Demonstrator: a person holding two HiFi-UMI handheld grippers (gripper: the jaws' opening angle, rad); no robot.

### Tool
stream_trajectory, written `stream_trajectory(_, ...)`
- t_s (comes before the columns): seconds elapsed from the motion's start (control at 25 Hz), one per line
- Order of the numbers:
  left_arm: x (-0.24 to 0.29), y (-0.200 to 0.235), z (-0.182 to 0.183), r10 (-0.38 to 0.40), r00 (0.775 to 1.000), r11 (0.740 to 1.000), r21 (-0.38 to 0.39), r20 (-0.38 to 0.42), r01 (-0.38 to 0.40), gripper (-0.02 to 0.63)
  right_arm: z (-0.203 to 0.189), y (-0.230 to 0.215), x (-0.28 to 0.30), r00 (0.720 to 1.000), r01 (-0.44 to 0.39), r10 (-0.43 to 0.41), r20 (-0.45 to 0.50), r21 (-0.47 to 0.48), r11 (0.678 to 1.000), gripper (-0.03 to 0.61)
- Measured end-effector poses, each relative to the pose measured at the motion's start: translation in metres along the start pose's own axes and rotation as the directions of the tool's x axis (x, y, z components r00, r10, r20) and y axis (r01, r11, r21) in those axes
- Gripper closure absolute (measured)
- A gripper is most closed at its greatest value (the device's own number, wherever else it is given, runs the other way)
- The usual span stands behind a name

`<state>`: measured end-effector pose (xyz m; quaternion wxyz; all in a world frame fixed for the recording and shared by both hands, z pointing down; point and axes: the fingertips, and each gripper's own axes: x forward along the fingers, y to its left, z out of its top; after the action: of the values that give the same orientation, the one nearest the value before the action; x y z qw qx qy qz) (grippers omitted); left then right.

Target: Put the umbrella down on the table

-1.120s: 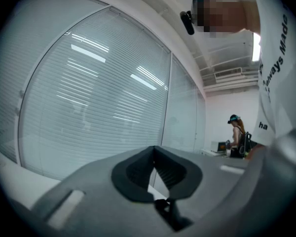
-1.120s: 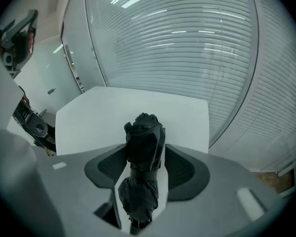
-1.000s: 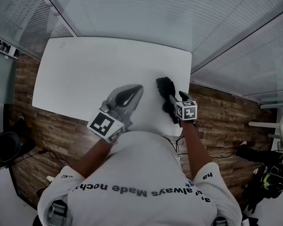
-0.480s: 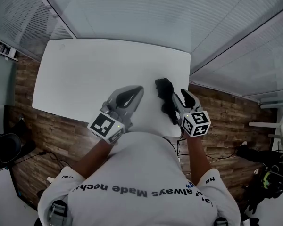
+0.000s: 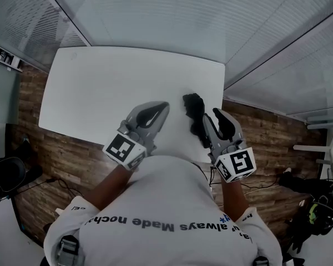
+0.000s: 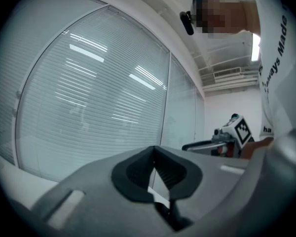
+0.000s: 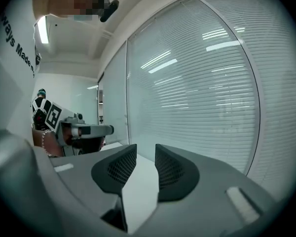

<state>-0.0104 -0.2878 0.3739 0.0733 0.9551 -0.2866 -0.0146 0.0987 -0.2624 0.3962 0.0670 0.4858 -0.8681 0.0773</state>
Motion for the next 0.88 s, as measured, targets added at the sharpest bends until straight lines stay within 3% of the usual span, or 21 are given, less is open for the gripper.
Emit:
stream_trajectory(0.48, 0.008, 0.0, -0.001, -0.012, 1.0, 1.0, 0.001, -0.007, 0.012, 0.611, 0.039, 0.031, -0.01, 0.993, -0.037, 0.04, 0.112, -0.033, 0.999, 0.523)
stream_trajectory(0.88, 0.007, 0.005, 0.001, 0.004, 1.0, 1.0, -0.008, 0.0, -0.004, 0.611, 0.041, 0.031, -0.005, 0.993, -0.029, 0.033, 0.112, -0.044, 0.999, 0.545)
